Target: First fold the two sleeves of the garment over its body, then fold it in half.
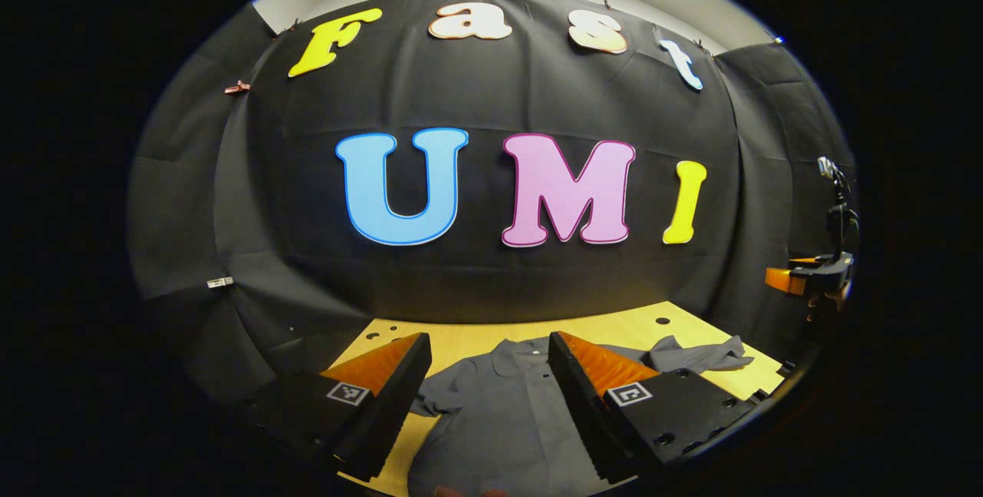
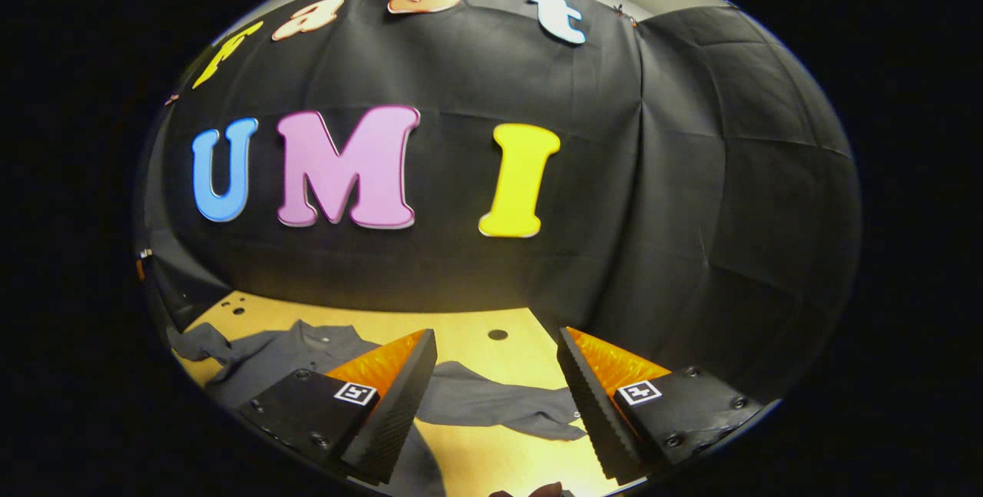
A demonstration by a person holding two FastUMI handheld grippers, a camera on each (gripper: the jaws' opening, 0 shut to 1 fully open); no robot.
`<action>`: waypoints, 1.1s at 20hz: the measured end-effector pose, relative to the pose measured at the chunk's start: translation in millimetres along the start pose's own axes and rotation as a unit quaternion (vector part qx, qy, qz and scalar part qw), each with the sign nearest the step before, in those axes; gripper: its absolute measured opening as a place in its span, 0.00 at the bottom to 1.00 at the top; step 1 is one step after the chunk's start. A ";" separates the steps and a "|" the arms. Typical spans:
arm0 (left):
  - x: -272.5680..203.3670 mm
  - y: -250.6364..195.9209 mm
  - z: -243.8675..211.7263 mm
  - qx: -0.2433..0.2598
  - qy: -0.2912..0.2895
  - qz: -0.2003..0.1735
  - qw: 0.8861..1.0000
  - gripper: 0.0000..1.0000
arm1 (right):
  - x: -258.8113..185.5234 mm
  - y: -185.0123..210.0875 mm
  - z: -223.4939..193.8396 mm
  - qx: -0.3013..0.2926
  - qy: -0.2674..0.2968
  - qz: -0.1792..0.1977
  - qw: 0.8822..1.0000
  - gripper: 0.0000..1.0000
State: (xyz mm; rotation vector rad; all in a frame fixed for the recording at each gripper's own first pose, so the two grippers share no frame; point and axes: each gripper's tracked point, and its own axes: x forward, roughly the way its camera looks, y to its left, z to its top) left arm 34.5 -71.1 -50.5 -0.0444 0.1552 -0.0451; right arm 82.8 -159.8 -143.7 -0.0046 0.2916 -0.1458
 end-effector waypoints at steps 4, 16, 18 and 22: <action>15.4 -24.5 -8.9 0.002 0.018 -0.010 1.000 0.96 | 53.7 -29.7 -65.9 -0.008 0.057 -0.001 0.998 0.98; 37.0 -66.0 -28.0 0.024 0.069 0.029 0.997 0.95 | 161.2 -78.0 -245.4 0.011 0.208 -0.007 0.978 0.98; 37.8 -70.7 -27.4 0.031 0.074 0.034 0.996 0.95 | 167.8 -81.2 -264.7 0.015 0.226 -0.007 0.974 0.98; 35.1 -69.1 -27.8 0.036 0.080 0.050 0.995 0.95 | 168.0 -81.3 -291.9 0.016 0.256 -0.006 0.967 0.98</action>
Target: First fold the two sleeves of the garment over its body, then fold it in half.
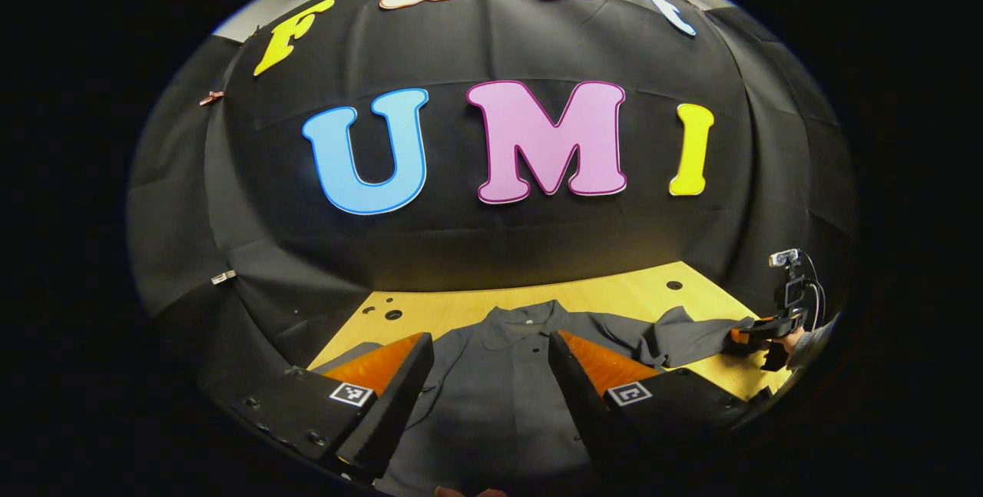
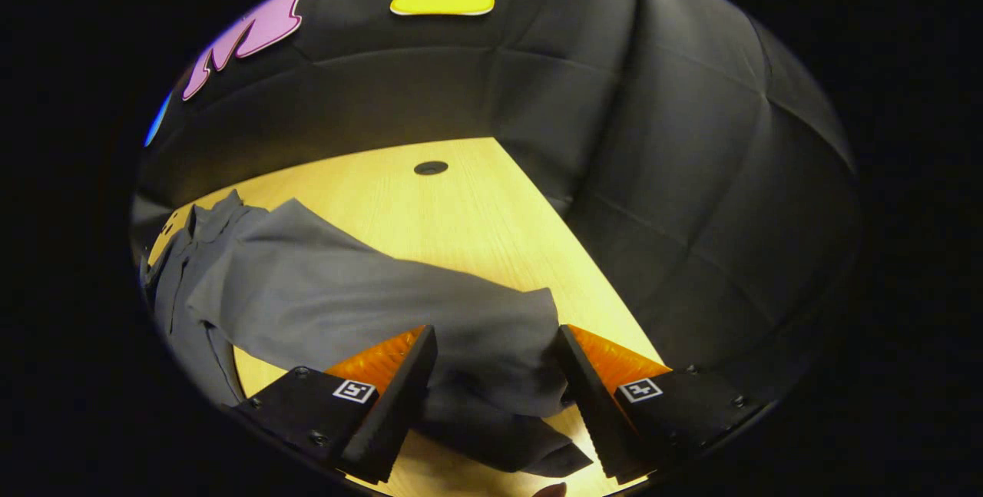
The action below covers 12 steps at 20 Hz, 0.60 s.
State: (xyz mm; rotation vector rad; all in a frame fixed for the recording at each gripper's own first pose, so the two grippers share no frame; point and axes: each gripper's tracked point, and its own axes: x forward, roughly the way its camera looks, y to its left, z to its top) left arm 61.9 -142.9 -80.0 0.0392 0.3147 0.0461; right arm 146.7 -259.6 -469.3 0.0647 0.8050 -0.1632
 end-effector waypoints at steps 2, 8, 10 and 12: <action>-2.5 2.7 -0.2 -0.002 0.003 0.009 1.000 0.95 | 3.0 2.3 -0.6 0.015 -0.004 0.007 1.000 1.00; -10.8 15.2 1.6 -0.008 0.002 0.025 1.000 0.95 | 0.7 7.6 0.8 0.004 -0.002 0.007 1.000 0.15; -13.3 19.6 3.7 -0.003 -0.003 0.025 1.000 0.95 | -9.2 9.6 12.0 0.017 -0.018 0.008 1.000 0.11; -17.2 25.1 4.9 0.004 -0.008 0.021 1.000 0.95 | -25.3 5.1 24.1 0.016 -0.045 -0.001 0.999 0.11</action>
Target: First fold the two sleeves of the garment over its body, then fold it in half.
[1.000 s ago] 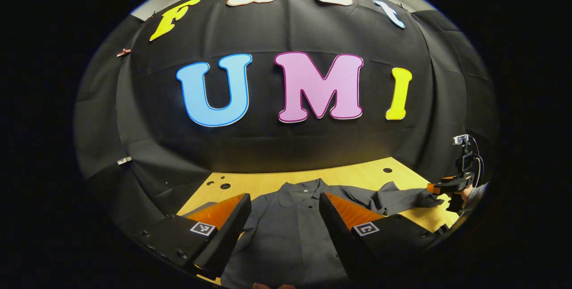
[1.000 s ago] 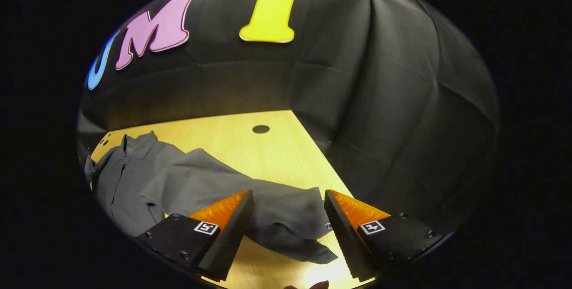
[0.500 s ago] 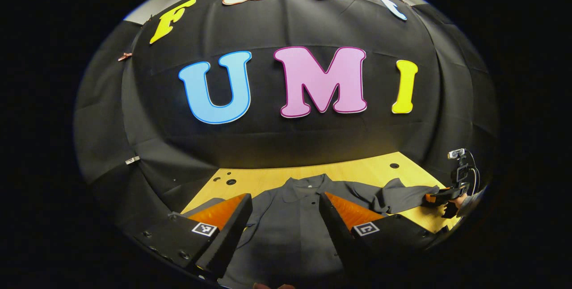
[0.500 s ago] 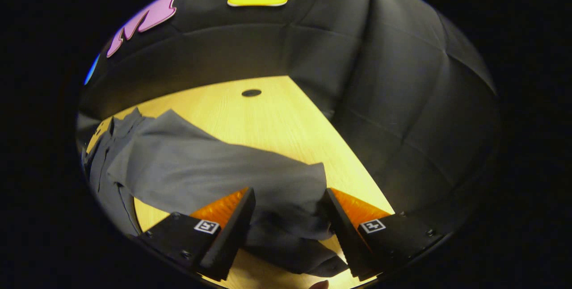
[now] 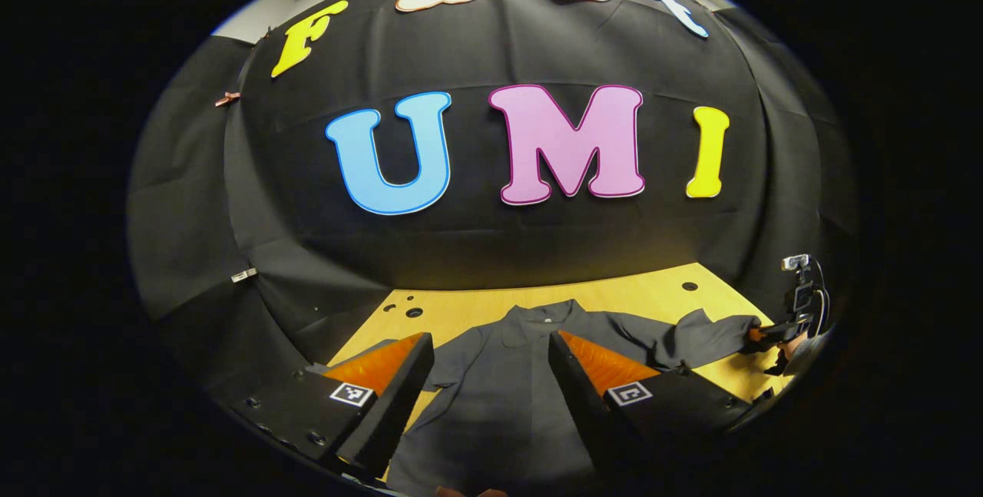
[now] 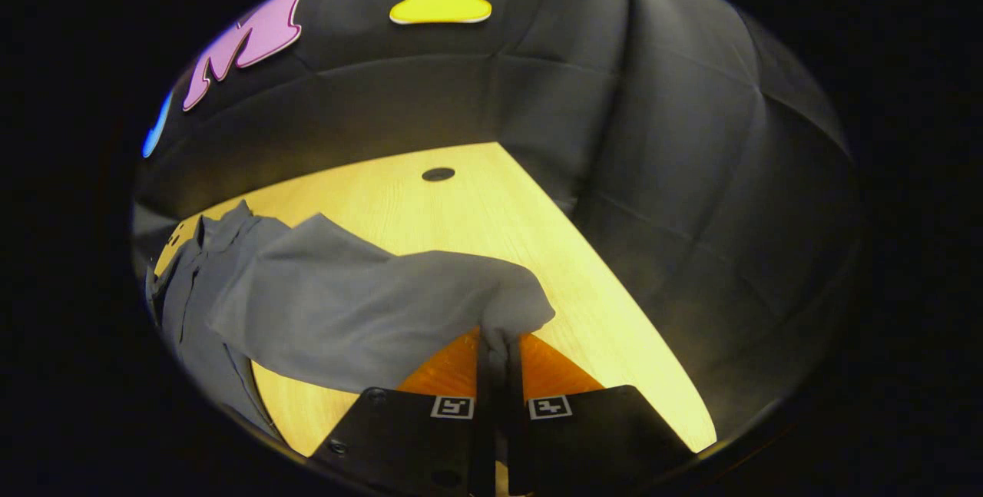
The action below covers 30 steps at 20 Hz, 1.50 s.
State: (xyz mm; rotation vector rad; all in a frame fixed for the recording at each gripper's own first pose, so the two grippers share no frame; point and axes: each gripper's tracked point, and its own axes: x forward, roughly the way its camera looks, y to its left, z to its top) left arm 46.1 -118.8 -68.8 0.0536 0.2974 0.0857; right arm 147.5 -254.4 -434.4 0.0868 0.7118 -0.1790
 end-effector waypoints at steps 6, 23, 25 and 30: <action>-2.6 25.2 -1.4 -0.009 -0.018 -0.030 0.999 0.95 | -77.3 -9.8 22.4 0.003 -0.052 -0.032 0.998 0.11; -15.6 196.4 -32.9 -0.037 -0.052 -0.046 0.997 0.95 | -251.5 200.3 92.2 0.004 -0.159 0.028 0.987 0.11; -17.7 214.6 -39.4 -0.035 -0.053 -0.042 0.997 0.95 | -257.3 235.1 98.8 0.005 -0.166 0.046 0.985 0.11; -21.8 260.2 -63.5 -0.043 -0.045 -0.028 0.998 0.94 | -259.7 326.2 99.9 -0.011 -0.170 0.097 0.981 0.11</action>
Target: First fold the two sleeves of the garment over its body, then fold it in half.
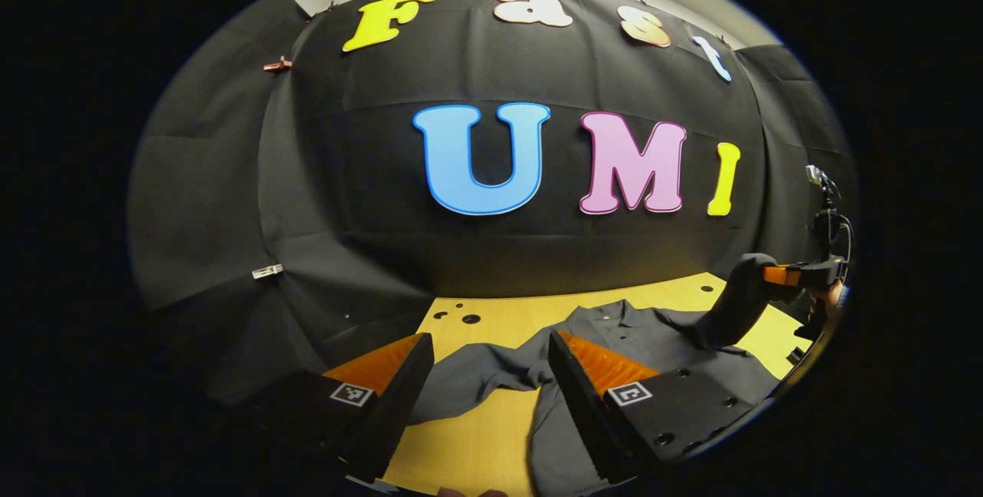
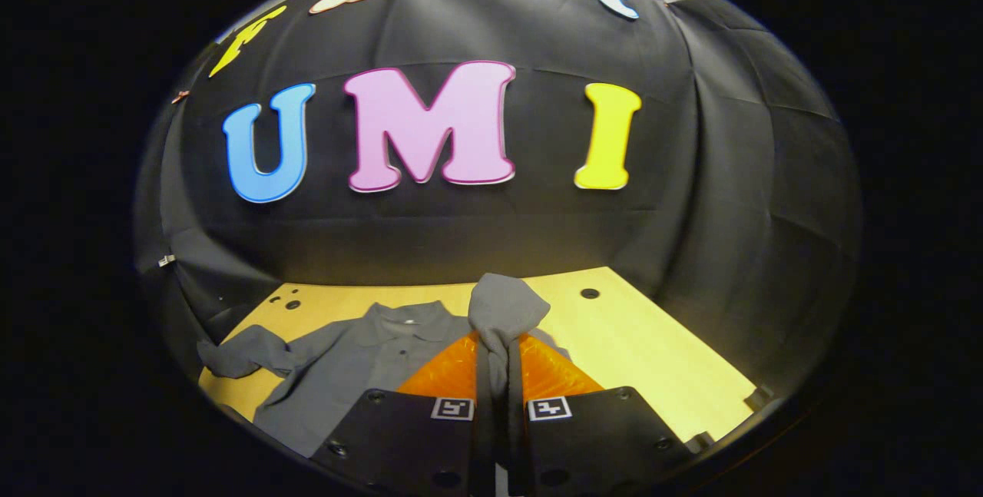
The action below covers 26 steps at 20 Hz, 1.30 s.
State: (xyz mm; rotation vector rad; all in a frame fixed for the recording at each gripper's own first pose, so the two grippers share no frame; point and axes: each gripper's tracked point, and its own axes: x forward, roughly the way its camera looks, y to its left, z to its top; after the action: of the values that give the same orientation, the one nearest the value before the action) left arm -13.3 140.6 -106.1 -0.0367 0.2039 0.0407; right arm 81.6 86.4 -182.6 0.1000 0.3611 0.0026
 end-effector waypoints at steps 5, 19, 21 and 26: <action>0.2 46.6 -28.2 -0.009 0.013 0.023 1.000 0.94 | 21.5 79.5 -23.6 -0.008 0.018 0.043 0.999 0.11; 80.3 122.9 -133.0 -0.051 0.069 0.049 0.995 0.96 | 81.8 197.9 -176.7 -0.047 0.143 0.096 0.984 0.14; 88.0 125.2 -142.7 -0.057 0.074 0.049 0.994 0.96 | 85.2 206.6 -192.1 -0.050 0.157 0.102 0.981 0.17; 104.8 131.9 -158.2 -0.055 0.084 0.049 0.994 0.96 | 78.4 228.2 -210.2 -0.034 0.189 0.129 0.973 0.22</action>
State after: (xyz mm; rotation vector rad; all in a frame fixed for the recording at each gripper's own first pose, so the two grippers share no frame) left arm 51.6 269.8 -286.4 -0.1395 0.3726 0.1475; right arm 84.3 335.5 -383.5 0.0781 0.7269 0.2939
